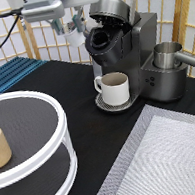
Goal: Make coffee
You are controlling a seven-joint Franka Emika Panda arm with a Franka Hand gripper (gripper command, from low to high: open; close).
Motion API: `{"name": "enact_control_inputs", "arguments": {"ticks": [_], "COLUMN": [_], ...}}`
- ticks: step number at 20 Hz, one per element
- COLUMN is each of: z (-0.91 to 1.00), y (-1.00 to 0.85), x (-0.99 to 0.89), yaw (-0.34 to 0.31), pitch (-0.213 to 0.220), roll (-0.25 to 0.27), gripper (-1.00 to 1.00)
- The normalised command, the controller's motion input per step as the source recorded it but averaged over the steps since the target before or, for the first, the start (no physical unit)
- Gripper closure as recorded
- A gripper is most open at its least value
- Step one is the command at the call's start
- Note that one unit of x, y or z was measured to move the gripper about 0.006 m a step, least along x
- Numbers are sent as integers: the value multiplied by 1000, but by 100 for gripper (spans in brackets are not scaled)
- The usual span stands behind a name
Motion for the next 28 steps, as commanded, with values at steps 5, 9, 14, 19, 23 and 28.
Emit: {"name": "enact_control_inputs", "arguments": {"ticks": [5, 9, 14, 19, 23, 28], "z": [324, 191, -74, -183, -80, -133], "y": [313, 217, 189, 157, 255, 237], "x": [188, 196, -3, -128, -56, -63], "yaw": [-92, -140, -112, -53, -13, 0], "pitch": [0, 22, 115, 117, 121, 121], "roll": [298, 242, 138, 19, 0, 0], "gripper": [100, 100, 100, 100, 100, 100]}}
